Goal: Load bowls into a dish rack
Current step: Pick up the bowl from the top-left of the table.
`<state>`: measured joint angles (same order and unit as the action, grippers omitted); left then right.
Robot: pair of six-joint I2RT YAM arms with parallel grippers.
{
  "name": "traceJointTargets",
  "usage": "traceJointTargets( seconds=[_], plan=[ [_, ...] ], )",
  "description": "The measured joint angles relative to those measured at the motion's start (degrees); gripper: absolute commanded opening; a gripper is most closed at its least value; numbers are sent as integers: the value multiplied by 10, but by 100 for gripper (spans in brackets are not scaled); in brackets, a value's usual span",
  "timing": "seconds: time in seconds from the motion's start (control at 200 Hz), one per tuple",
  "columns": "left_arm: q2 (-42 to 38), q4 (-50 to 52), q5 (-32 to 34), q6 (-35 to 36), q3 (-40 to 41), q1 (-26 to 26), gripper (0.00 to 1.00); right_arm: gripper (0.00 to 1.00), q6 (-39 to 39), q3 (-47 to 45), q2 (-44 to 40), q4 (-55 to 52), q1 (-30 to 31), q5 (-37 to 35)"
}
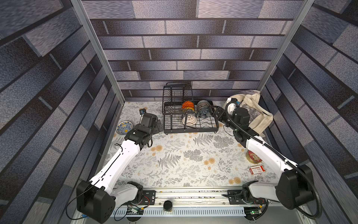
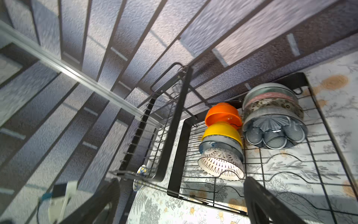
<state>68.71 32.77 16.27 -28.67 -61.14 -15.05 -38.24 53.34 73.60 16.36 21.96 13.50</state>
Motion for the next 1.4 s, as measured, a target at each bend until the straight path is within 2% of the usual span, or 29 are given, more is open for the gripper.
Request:
traceJointTargets(
  seconds=[0.09,0.291,0.491,0.757,0.852,1.062,1.403],
  plan=[
    [45,31,-24,13,-32,69,100,100,58,7,-7,-14,57,-12],
    [186,71,-79,39,-116,179,100,100,163,73,17,-66,156,-43],
    [332,102,-101,66,-206,249,99,100,231,117,52,-94,215,-87],
    [454,120,-99,113,-272,262,92,100,250,129,70,-119,245,-97],
    [475,130,-99,122,-300,262,83,100,250,129,71,-125,245,-103],
    [504,142,-88,141,-352,268,57,100,248,129,72,-139,245,-131],
    [522,155,-85,148,-352,275,35,100,248,139,77,-169,245,-170]
  ],
)
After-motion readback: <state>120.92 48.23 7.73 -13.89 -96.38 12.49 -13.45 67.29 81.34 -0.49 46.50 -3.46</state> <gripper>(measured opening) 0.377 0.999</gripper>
